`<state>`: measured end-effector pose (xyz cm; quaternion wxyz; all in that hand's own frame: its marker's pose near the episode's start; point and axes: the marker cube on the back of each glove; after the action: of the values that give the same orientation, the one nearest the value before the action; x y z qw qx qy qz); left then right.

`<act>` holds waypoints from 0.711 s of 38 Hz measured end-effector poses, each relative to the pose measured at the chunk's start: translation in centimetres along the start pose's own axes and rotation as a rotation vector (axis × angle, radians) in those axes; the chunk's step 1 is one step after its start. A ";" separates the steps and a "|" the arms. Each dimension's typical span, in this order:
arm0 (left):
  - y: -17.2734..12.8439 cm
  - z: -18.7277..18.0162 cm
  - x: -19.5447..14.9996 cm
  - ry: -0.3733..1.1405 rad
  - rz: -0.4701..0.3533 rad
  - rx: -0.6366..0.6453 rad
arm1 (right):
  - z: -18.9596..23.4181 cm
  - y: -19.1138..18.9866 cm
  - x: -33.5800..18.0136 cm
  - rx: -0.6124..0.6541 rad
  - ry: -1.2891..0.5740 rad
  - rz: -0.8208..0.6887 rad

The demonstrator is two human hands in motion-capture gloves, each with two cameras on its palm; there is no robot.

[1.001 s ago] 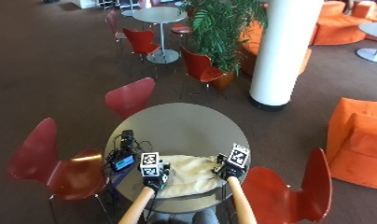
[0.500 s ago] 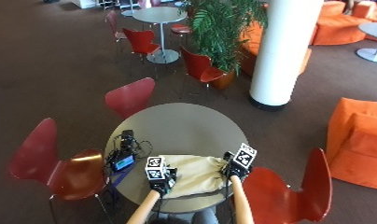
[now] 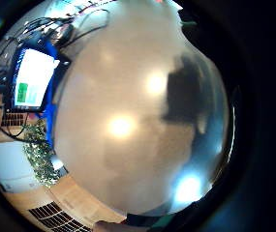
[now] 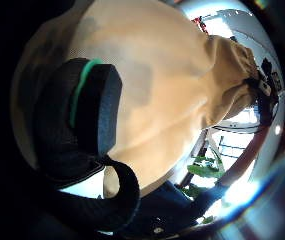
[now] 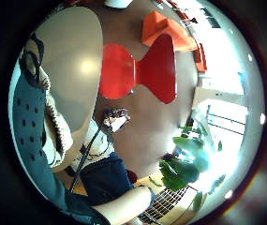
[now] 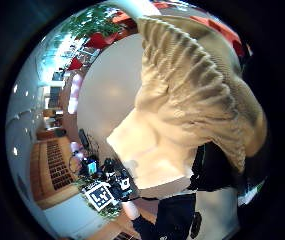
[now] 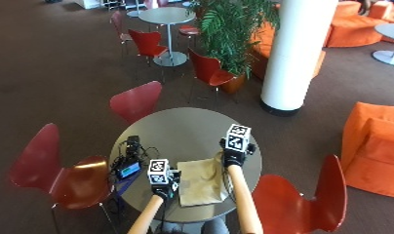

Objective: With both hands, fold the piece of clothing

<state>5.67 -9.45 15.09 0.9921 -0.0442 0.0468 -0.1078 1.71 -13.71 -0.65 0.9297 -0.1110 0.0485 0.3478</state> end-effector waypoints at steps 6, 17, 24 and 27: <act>-3.5 1.5 -5.1 0.087 -0.018 0.098 | 0.3 4.1 -9.4 0.205 0.159 -0.066; 2.4 -4.4 -13.8 0.082 -0.157 0.204 | 7.9 15.6 -23.1 0.124 0.447 -0.393; 4.4 -5.7 -18.0 0.060 -0.224 0.219 | 8.9 15.2 -28.2 0.220 0.372 -0.506; 5.2 -6.1 -19.0 0.061 -0.239 0.204 | 7.2 16.5 -28.4 0.248 0.300 -0.561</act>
<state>-12.34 -0.76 10.14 0.9696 0.0547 0.0600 -0.2307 -30.41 -17.96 8.21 0.9781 -0.0561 0.1940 0.0496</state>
